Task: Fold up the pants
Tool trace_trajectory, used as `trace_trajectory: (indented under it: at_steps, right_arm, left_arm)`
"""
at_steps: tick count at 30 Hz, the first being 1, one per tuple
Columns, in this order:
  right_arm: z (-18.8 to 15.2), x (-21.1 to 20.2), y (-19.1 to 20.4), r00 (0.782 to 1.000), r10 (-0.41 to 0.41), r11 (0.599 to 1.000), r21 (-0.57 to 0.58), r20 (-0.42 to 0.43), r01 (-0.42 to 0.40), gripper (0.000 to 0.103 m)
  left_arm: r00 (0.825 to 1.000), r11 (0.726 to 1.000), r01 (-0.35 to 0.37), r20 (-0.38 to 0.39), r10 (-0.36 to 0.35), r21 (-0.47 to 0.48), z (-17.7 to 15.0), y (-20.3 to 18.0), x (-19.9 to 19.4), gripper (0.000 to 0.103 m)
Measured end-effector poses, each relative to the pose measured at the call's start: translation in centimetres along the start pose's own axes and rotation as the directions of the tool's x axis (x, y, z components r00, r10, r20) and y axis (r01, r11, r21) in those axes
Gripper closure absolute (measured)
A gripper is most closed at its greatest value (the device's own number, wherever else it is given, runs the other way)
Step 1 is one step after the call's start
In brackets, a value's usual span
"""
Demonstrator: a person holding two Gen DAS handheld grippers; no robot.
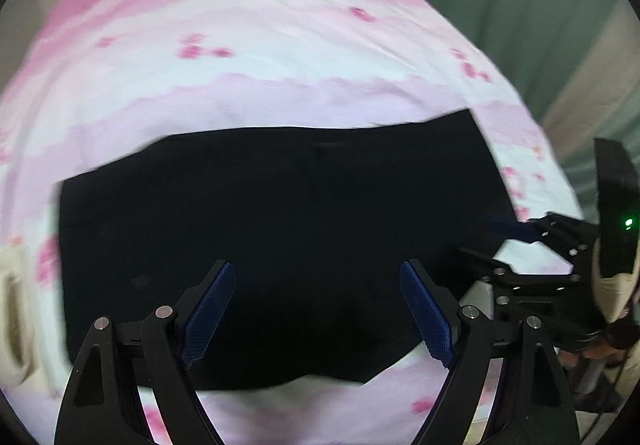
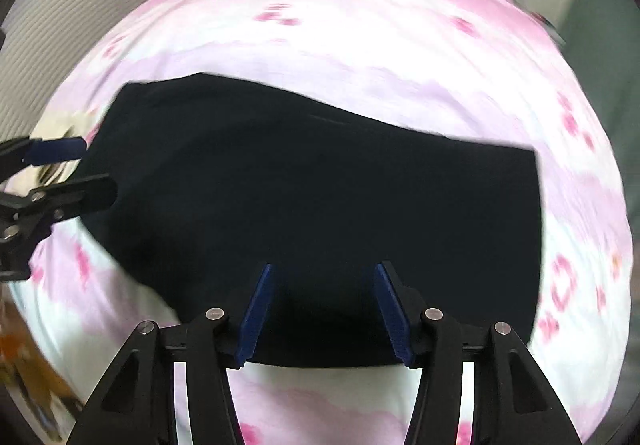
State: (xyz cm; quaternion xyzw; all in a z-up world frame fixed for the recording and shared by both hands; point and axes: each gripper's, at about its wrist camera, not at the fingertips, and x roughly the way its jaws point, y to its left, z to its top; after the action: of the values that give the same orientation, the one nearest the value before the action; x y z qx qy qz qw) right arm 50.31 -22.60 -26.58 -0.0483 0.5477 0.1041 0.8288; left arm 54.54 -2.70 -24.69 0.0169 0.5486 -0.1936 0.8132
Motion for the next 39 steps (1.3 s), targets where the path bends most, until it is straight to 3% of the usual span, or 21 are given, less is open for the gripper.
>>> trace_trajectory:
  at_steps: [3,7,10,17,23,26,29,30,31,32,33,35,39]
  right_arm:
    - [-0.7,0.5,-2.5,0.999,-0.029,0.997,0.072,-0.018,0.030,0.050]
    - [-1.4,1.2,-4.9,0.999,-0.036,0.985,0.169,-0.036,0.041,0.050]
    - [-1.8,1.6,-6.0,0.999,-0.019,0.977,0.213,-0.046,0.028,0.050]
    - [-1.8,2.2,-6.0,0.999,0.000,0.972,0.235,-0.048,0.012,0.050]
    - [-1.2,3.3,-5.5,0.998,0.020,0.975,0.223,-0.054,-0.008,0.050]
    - [-1.2,3.8,-5.5,0.998,0.031,0.975,0.223,-0.060,-0.017,0.050]
    - [-1.3,4.7,-5.6,0.996,0.047,0.971,0.239,-0.076,-0.028,0.050]
    - [-1.4,5.1,-5.7,0.995,0.054,0.968,0.251,-0.084,-0.032,0.050]
    - [-1.5,5.3,-5.8,0.994,0.058,0.966,0.257,-0.087,-0.034,0.050]
    - [-1.6,5.7,-5.9,0.993,0.064,0.963,0.266,-0.098,-0.036,0.050]
    - [-1.7,5.9,-6.0,0.992,0.067,0.961,0.273,-0.104,-0.036,0.050]
    - [-1.8,6.0,-6.0,0.992,0.068,0.959,0.281,-0.109,-0.035,0.050]
    - [-1.5,5.0,-5.8,0.994,0.065,0.962,0.272,-0.087,-0.039,0.050]
  left_arm:
    - [0.995,0.996,0.084,-0.045,-0.084,-0.014,1.2,-0.6,3.2,0.028]
    - [0.971,0.976,0.187,-0.131,-0.200,-0.109,1.7,-0.6,7.2,0.056]
    - [0.958,0.966,0.202,-0.174,-0.229,-0.160,1.5,-0.8,8.9,0.066]
    - [0.953,0.973,0.145,-0.240,-0.186,-0.180,0.7,-0.9,11.0,0.067]
    - [0.944,0.966,0.132,-0.270,-0.191,-0.221,0.1,-0.8,12.4,0.067]
    - [0.929,0.935,0.171,-0.266,-0.258,-0.310,-0.1,-0.1,13.2,0.066]
    - [0.910,0.877,0.199,-0.249,-0.331,-0.438,-0.3,0.9,14.2,0.066]
    - [0.905,0.859,0.207,-0.242,-0.351,-0.469,-0.4,1.1,14.4,0.072]
    - [0.905,0.853,0.204,-0.240,-0.351,-0.480,-0.3,1.1,14.8,0.088]
    - [0.905,0.853,0.199,-0.243,-0.349,-0.483,-0.4,1.1,14.9,0.096]
    - [0.904,0.850,0.200,-0.242,-0.352,-0.486,-0.6,1.2,14.7,0.098]
    - [0.919,0.855,0.213,-0.200,-0.339,-0.473,-0.6,0.9,13.2,0.098]
    - [0.952,0.901,0.180,-0.162,-0.261,-0.395,-0.4,0.4,9.9,0.098]
